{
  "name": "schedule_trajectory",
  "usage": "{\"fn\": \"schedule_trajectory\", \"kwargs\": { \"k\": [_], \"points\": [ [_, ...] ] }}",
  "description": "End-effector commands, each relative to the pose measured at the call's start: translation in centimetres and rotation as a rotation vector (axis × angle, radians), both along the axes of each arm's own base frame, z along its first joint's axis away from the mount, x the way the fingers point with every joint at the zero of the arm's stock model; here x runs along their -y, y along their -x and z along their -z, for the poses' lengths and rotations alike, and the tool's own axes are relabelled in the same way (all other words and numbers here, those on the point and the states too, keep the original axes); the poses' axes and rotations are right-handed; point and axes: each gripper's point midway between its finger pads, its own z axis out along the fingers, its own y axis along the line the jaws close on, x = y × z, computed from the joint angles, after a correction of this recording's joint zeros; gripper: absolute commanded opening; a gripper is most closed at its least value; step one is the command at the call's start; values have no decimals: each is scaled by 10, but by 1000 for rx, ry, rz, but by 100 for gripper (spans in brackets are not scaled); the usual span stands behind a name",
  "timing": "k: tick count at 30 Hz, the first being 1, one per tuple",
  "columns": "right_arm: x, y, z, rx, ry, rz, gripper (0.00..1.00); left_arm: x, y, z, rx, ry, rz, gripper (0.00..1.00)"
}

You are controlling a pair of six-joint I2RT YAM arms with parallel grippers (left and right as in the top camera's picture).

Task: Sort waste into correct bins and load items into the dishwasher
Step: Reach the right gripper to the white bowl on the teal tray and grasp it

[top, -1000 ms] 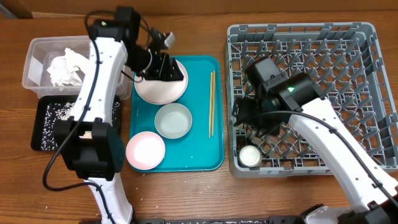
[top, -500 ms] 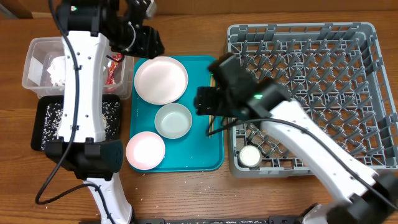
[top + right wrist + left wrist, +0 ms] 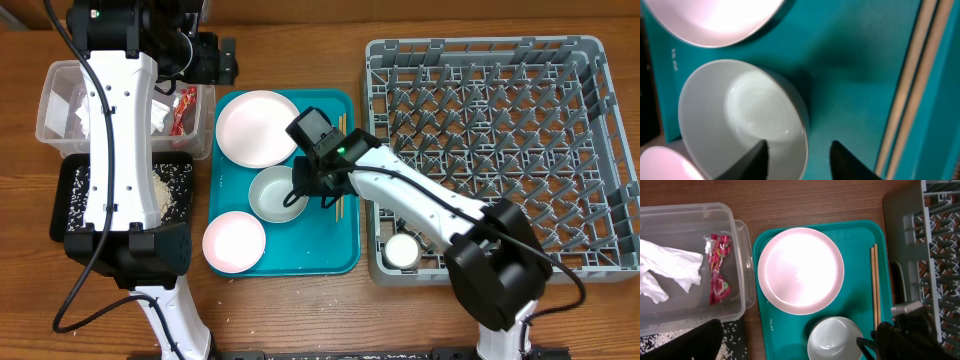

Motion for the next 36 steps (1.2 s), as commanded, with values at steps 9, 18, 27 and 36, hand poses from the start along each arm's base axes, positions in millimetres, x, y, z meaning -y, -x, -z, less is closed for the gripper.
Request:
{"fn": "schedule_trajectory", "kwargs": {
  "k": [9, 18, 27, 36],
  "points": [
    [-8, -2, 15, -43, -15, 40, 14, -3, -3, -8, 34, -19, -14, 100],
    [-7, -3, 15, -41, -9, 46, 4, -2, -3, -8, 33, -19, -12, 100],
    [-7, -1, 23, -59, -4, 42, 18, -2, -3, -8, 33, -19, -12, 100],
    [-10, -2, 25, -58, -14, 31, 24, -2, -3, -8, 33, -19, -12, 100]
  ]
}}
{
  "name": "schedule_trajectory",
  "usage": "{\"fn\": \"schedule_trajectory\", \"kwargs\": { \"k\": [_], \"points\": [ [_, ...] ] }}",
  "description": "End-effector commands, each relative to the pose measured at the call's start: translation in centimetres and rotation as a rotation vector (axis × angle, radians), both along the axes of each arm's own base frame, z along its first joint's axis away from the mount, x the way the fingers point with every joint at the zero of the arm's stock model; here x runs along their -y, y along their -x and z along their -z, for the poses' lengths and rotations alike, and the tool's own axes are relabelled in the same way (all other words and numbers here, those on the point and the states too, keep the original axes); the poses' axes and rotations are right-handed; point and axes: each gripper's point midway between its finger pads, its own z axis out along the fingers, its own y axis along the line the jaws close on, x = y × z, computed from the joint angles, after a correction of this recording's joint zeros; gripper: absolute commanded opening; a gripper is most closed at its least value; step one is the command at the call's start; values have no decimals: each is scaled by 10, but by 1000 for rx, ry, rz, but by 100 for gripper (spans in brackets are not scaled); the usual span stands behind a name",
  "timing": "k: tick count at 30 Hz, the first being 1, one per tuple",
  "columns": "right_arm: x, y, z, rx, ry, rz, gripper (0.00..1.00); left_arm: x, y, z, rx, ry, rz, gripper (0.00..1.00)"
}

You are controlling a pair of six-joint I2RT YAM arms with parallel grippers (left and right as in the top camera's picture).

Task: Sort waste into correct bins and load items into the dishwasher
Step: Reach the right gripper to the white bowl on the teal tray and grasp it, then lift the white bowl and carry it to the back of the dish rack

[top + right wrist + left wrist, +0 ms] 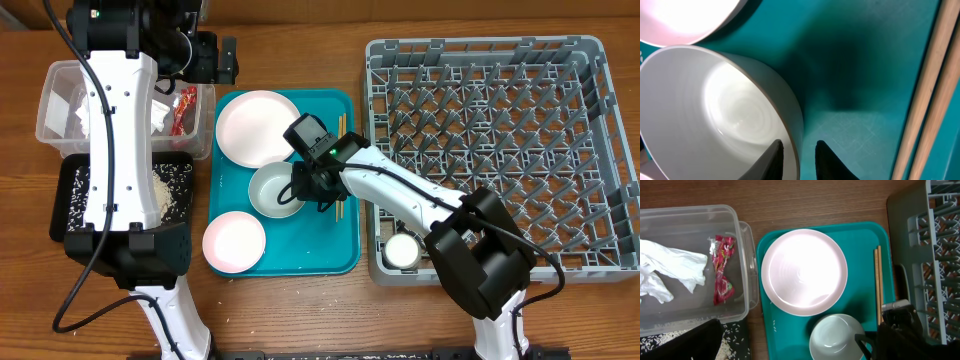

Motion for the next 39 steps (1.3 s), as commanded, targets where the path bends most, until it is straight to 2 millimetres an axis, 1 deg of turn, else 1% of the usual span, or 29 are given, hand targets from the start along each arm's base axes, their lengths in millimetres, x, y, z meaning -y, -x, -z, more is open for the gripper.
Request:
{"fn": "schedule_trajectory", "kwargs": {
  "k": [1, 3, 4, 6, 9, 12, 13, 15, 17, 18, 21, 22, 25, 26, 28, 29, 32, 36, 39],
  "points": [
    [-6, -4, -2, 8, -15, -5, 24, 0, -2, -8, 26, -5, -6, 100],
    [-6, -4, -1, 7, -15, -5, 22, 0, -2, -8, 26, -5, -6, 100],
    [-6, -4, -1, 6, -17, -6, 18, 0, -2, -8, 26, -5, -6, 100],
    [-7, -4, -2, 6, -18, -6, 4, 0, -2, -8, 26, -5, -6, 100],
    [-7, -4, -2, 2, -23, -8, 4, 0, -2, -8, 26, -5, -6, 100],
    [-7, -5, -10, -4, -30, -8, 4, 0, -2, -8, 26, -5, -6, 100],
    [-5, -8, -17, 4, -25, -17, 4, 0, -2, -8, 26, -5, -6, 100],
    [6, -17, -36, 36, 14, 5, 4, 0, -2, -8, 26, -5, -6, 100],
    [20, -29, -63, 94, 47, 12, 4, 0, -2, -8, 27, -5, -6, 100],
    [26, -36, -80, 130, 56, 6, 4, 0, -2, -8, 26, -5, -6, 100],
    [51, -55, -134, 249, 101, 47, 4, 0, -2, -8, 26, -5, -6, 100],
    [64, -63, -154, 303, 133, 79, 4, 0, -2, -8, 26, -5, -6, 100],
    [113, -86, -206, 481, 279, 213, 4, 0, -2, -8, 26, -5, -6, 100],
    [131, -94, -219, 539, 338, 265, 4, 0, -2, -8, 26, -5, -6, 100],
    [167, -105, -237, 629, 473, 363, 4, 0, -2, -8, 26, -5, -6, 100],
    [185, -109, -243, 661, 541, 408, 4, 0, -2, -8, 26, -5, -6, 100],
    [216, -122, -244, 700, 654, 490, 4, 0, -2, -8, 26, -5, -6, 100],
    [240, -140, -236, 726, 800, 513, 4, 0, -2, -8, 26, -5, -6, 100],
    [254, -153, -237, 765, 1011, 474, 4, 0, -2, -8, 26, -5, -6, 100]
  ]
}}
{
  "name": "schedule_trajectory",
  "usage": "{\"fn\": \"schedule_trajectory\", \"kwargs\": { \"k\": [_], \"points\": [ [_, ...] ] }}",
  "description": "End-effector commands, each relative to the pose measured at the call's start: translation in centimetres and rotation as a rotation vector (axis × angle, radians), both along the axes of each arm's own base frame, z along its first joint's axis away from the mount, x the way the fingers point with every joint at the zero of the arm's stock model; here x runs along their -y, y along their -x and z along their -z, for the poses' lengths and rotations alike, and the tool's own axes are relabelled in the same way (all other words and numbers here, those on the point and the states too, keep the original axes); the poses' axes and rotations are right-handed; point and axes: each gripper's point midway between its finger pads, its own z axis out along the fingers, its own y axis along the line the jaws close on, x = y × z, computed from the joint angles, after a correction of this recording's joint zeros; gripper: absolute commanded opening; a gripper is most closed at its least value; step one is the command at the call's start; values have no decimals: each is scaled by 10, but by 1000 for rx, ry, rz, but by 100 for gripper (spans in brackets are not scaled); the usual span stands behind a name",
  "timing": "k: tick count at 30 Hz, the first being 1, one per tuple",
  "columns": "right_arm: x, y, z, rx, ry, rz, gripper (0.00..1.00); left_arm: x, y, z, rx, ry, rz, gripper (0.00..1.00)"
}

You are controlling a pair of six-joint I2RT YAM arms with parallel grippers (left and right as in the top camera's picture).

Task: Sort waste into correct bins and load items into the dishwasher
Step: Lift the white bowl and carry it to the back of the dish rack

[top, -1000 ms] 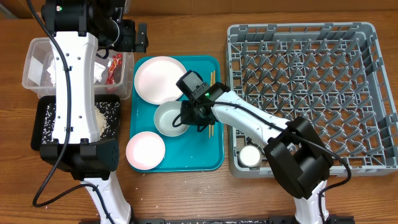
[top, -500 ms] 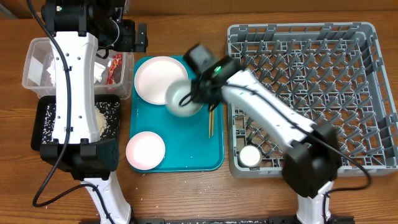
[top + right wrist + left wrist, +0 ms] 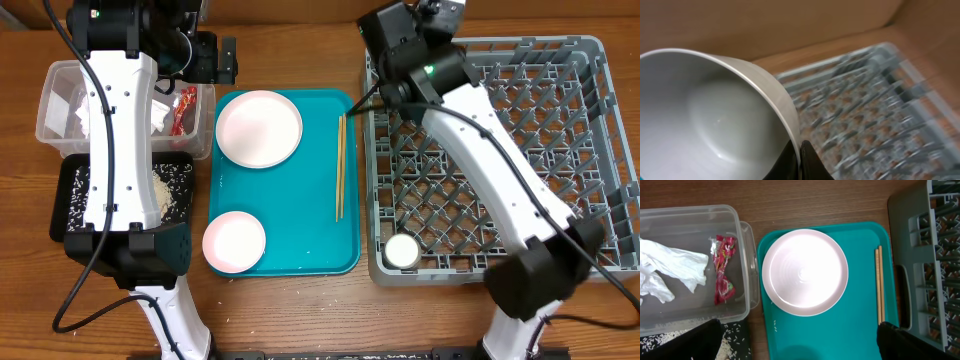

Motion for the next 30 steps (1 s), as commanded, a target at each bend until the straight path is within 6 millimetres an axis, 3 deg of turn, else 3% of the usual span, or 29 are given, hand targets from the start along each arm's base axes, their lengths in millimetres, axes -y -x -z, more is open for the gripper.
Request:
{"fn": "schedule_trajectory", "kwargs": {
  "k": [1, 5, 7, 17, 23, 30],
  "points": [
    [21, -10, -3, -24, 336, 65, 4, 1, -1, -8, 26, -2, -4, 100],
    [22, -21, -7, -118, 613, 63, 4, 1, -1, -8, 26, -2, -4, 100],
    [19, -26, -1, -163, 669, 42, 4, 1, -1, -8, 26, -2, -4, 100],
    [1, -34, 49, -283, 651, -94, 4, 1, -1, -8, 26, -2, -4, 100],
    [-13, -29, 61, -306, 661, -139, 4, 1, -1, -8, 26, -2, -4, 100],
    [-10, -28, 68, -289, 674, -117, 4, 1, -1, -8, 26, -2, -4, 100]
  ]
}}
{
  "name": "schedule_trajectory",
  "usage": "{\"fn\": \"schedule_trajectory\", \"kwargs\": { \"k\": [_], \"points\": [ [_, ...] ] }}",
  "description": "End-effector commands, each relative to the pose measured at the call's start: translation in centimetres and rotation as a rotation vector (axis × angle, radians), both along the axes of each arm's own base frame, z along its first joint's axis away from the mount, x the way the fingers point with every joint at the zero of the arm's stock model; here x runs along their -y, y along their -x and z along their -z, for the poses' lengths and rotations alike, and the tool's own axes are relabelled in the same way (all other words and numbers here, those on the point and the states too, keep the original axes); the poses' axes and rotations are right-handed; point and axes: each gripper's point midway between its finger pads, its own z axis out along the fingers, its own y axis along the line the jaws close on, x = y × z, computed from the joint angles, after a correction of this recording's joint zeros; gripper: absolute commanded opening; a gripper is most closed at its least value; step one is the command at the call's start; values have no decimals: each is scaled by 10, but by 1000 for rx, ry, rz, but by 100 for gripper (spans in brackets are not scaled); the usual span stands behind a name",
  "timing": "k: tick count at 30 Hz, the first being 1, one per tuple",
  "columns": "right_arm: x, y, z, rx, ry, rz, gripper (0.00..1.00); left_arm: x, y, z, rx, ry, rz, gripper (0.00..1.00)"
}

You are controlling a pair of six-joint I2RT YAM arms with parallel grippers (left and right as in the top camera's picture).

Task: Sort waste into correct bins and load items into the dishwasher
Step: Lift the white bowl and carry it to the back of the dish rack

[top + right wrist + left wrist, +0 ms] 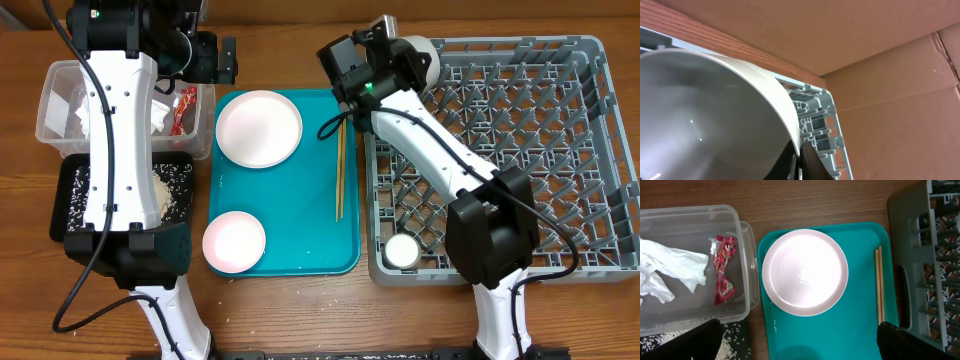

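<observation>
My right gripper (800,159) is shut on the rim of a grey-white bowl (705,115), one finger inside and one outside. In the overhead view the bowl (420,56) is turned on its side over the far-left corner of the grey dish rack (560,150), with the right gripper (398,54) beside it. A large pink plate (805,272), a small pink plate (234,241) and a pair of chopsticks (879,285) lie on the teal tray (320,235). My left gripper (800,345) hangs open above the tray's far end, its fingers (910,342) wide apart.
A clear bin (742,255) at the left holds white tissue (670,272) and a red wrapper (722,275). A black tray with rice (172,190) sits in front of it. A white cup (402,250) stands in the rack's near-left corner. Cardboard walls rise behind the table.
The right gripper still pinches the bowl but has turned and shifted a little left at the rack's far-left corner, so the bowl now shows on its side. The left arm has not moved.
The right gripper stood open astride the rim of the bowl on the tray, then narrowed on that rim. A second ago the bowl was off the tray, held above the rack's far-left part. Now it is tilted at that corner, still gripped.
</observation>
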Motion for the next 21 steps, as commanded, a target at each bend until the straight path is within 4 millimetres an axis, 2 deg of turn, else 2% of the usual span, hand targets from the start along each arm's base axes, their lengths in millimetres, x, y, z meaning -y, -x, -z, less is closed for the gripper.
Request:
{"fn": "schedule_trajectory", "kwargs": {
  "k": [1, 9, 17, 21],
  "points": [
    [5, 0, 1, 13, 21, 19, 4, 1, -1, -8, 25, -2, -4, 100],
    [4, -3, -3, 56, 13, 28, 4, 1, -1, -8, 25, -2, -4, 100],
    [11, -6, 18, 13, 71, 54, 4, 1, -1, -8, 25, -2, -4, 100],
    [14, -4, 18, 23, 114, 76, 4, 1, -1, -8, 25, -2, -4, 100]
  ]
}}
